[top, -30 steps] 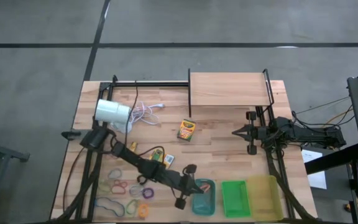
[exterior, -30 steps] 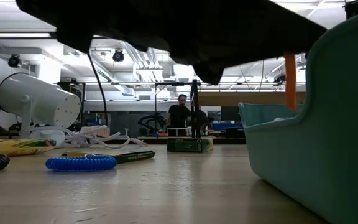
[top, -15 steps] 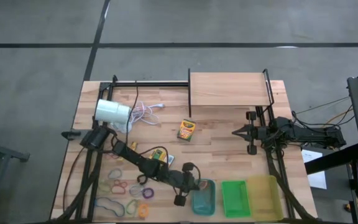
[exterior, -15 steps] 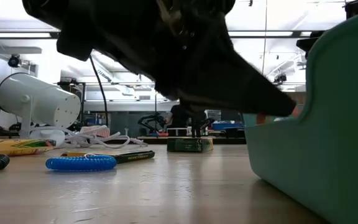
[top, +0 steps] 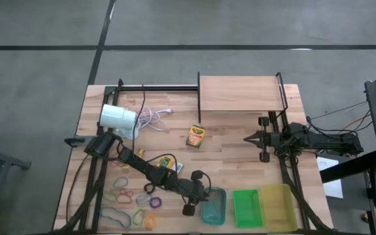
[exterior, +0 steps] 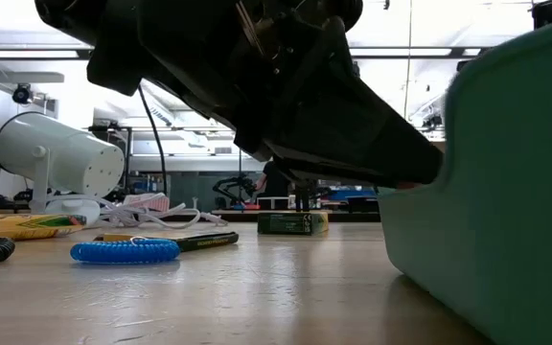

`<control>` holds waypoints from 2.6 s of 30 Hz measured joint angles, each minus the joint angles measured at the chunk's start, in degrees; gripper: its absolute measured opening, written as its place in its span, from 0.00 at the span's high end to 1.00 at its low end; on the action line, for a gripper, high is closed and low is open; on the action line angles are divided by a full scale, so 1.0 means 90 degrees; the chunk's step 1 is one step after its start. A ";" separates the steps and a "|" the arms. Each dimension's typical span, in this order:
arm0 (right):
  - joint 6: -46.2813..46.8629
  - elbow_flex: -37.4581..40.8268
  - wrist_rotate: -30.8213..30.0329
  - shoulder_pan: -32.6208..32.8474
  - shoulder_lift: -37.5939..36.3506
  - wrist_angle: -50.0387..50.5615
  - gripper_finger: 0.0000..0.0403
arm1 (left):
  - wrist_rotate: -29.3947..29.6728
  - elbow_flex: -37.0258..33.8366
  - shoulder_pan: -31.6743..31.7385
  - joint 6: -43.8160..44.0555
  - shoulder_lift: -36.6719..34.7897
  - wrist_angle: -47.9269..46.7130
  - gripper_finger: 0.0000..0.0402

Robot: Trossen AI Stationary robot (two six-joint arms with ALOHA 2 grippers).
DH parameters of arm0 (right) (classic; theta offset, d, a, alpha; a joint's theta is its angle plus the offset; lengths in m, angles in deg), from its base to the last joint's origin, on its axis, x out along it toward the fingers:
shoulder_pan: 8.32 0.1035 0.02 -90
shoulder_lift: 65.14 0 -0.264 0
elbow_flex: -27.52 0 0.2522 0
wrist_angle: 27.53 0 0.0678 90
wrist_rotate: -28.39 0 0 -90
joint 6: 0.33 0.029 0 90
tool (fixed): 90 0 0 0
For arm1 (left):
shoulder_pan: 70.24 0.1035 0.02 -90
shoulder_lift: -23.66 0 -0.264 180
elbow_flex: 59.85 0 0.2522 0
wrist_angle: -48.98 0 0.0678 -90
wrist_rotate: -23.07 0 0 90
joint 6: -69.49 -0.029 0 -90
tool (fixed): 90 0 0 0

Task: Pick & Place Office Desk Supplies
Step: Put the orange rubber band into the blue bin, then put the red rubber band into the blue bin

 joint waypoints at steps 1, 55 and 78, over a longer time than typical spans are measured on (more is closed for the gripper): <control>0.0000 -0.0002 0.0002 0.0000 0.0000 0.0000 0.98 | 0.0000 0.0000 0.0000 0.0000 0.0000 0.0003 0.73; 0.0000 -0.0001 0.0002 -0.0001 0.0000 0.0117 0.98 | 0.2846 -0.0005 -0.1582 0.5726 -0.1626 -0.4651 0.54; 0.0000 -0.0002 0.0000 -0.0002 0.0000 0.0117 0.98 | -0.0838 -0.0024 -0.2134 1.0598 -0.2399 -0.8951 0.60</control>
